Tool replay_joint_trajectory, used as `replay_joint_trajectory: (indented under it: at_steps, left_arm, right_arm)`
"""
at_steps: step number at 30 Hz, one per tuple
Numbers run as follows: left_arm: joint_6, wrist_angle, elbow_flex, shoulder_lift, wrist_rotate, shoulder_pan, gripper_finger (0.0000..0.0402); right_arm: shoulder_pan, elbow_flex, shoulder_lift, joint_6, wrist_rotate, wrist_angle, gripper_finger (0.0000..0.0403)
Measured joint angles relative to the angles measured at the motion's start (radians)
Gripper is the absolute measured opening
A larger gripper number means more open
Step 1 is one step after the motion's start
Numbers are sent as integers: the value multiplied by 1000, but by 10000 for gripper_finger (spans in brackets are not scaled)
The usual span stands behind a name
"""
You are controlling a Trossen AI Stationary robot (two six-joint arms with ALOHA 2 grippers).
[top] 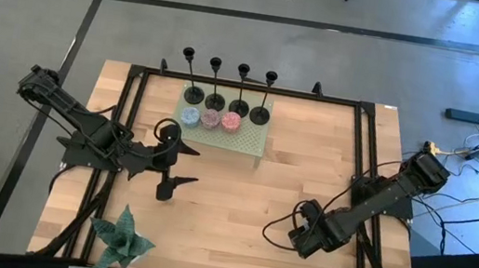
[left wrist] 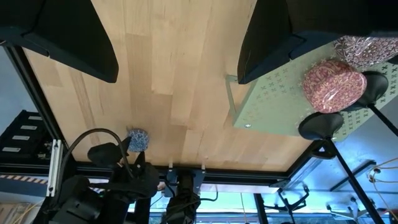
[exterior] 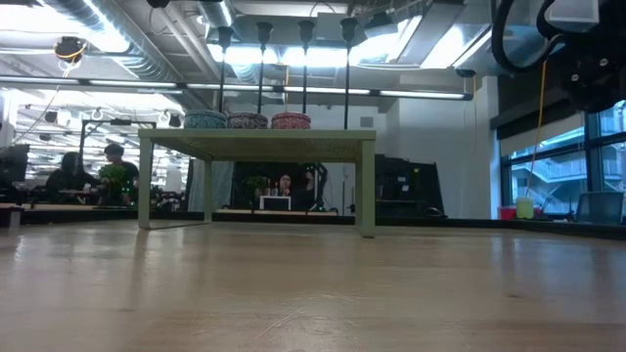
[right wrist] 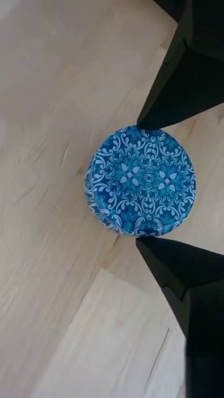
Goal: Pick & Place candle stick holders
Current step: Put the blue candle on the shelf aligned with the other candles
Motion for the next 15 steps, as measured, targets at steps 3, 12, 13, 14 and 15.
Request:
replay_joint_trajectory:
  at_steps: [3, 12, 13, 14, 15]
  left_arm:
    - [0, 0, 0, 0, 0, 0, 327]
    - [0, 0, 0, 0, 0, 0, 327]
    - [0, 0, 0, 0, 0, 0, 327]
    - [0, 0, 0, 0, 0, 0, 327]
    - [0, 0, 0, 0, 0, 0, 327]
  right_arm:
    - [0, 0, 0, 0, -1, -1, 298]
    - [-1, 0, 0, 0, -1, -1, 298]
    - [-1, 0, 0, -4, -1, -1, 298]
    - [-1, 0, 0, -15, -2, -2, 298]
    - [-1, 0, 0, -23, -11, -2, 298]
